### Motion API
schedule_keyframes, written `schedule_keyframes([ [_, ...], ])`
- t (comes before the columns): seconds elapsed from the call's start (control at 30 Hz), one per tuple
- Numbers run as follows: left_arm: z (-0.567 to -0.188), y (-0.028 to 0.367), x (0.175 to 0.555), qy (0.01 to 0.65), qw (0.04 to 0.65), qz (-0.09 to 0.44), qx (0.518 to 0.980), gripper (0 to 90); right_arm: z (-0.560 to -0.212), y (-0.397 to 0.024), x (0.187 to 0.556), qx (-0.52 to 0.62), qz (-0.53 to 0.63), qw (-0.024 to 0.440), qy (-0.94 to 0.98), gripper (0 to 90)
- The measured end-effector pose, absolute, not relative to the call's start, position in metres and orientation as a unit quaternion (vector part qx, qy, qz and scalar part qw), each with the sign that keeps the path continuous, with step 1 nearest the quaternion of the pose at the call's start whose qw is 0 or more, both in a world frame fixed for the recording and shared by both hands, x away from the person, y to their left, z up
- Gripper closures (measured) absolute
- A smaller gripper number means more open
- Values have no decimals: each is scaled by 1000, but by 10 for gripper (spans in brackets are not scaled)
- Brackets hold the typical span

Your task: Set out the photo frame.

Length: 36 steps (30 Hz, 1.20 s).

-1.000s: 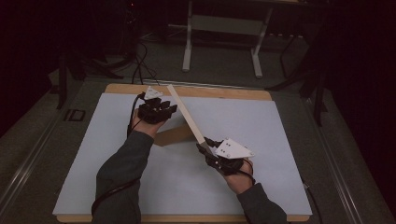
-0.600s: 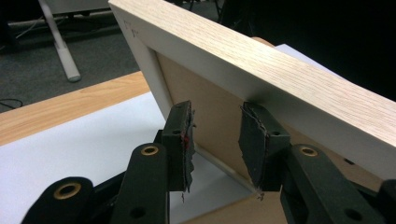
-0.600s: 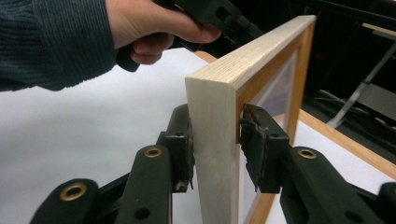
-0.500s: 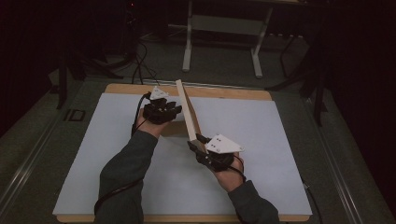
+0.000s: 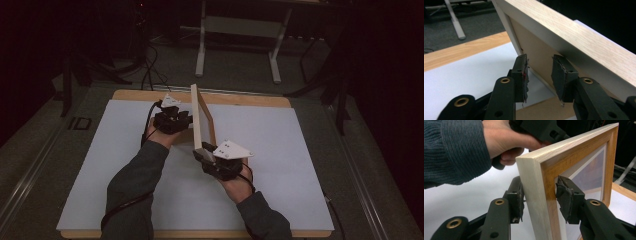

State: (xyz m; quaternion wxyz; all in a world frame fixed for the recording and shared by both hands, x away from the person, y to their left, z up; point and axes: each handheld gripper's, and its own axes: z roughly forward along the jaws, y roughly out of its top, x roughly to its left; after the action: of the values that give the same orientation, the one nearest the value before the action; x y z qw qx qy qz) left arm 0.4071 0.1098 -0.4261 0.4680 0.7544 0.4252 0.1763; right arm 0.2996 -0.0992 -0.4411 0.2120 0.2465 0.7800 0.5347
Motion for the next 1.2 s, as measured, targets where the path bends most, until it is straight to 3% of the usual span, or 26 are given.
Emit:
schedule_keyframes([
  [0.3, -427, 117, 407, 437, 472, 166, 748, 608, -441, -103, 299, 246, 542, 203, 778, 490],
  [0.6, -415, 133, 399, 446, 482, 167, 736, 608, -440, -125, 292, 243, 553, 207, 770, 488],
  [0.67, -412, 136, 396, 448, 485, 167, 732, 617, -442, -131, 290, 245, 554, 210, 767, 516],
  [0.8, -403, 139, 389, 451, 493, 169, 725, 621, -444, -144, 287, 250, 559, 214, 761, 677],
  [1.03, -383, 131, 377, 434, 505, 167, 728, 613, -448, -158, 290, 273, 551, 220, 757, 871],
  [1.2, -371, 119, 374, 438, 501, 158, 729, 564, -453, -160, 291, 278, 540, 221, 763, 876],
])
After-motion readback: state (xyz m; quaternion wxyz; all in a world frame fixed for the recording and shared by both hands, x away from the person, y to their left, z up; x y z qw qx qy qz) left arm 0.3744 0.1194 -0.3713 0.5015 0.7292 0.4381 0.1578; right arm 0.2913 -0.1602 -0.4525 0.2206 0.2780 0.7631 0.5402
